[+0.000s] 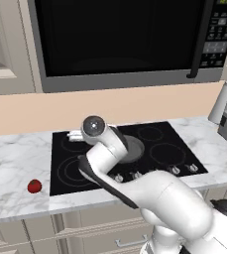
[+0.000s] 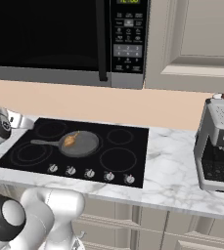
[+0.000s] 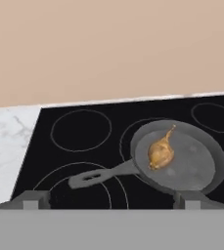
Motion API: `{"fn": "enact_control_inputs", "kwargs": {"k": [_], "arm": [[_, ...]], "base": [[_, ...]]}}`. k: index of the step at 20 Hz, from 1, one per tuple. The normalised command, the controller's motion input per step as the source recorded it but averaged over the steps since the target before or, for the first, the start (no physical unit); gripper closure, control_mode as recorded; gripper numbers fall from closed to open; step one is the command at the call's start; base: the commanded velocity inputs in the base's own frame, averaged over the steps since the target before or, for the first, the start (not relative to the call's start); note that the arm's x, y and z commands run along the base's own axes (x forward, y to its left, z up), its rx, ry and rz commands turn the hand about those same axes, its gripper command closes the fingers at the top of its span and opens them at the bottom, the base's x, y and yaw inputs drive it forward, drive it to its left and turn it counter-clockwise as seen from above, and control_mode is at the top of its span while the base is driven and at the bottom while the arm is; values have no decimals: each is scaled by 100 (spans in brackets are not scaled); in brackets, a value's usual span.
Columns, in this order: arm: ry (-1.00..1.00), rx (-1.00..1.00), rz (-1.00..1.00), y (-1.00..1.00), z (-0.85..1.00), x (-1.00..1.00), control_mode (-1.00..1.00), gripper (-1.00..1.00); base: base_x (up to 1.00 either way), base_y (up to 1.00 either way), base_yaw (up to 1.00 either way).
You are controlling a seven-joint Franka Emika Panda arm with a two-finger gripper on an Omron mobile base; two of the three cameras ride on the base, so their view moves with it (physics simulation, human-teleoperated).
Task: Place the pan on the center burner on the stove. Then place the tomato and the onion in the pan and turn on the center burner.
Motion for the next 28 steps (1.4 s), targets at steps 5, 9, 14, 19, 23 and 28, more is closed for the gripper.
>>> {"fn": "enact_control_inputs", "kwargs": {"k": [5,9,14,19,23,28], "arm": [[8,-1,27,10,0,-52,-100,-100],[5,0,26,23,0,-40,-100,-100],[0,0,18,34,0,-20,-100,-100],[0,0,19,27,0,-12,-100,-100],[5,0,17,22,0,0,-100,-100],[13,0,16,23,0,0,-100,-100]], "base": [[0,0,0],[0,0,0],[0,0,0],[0,0,0],[0,0,0],[0,0,0]]}}
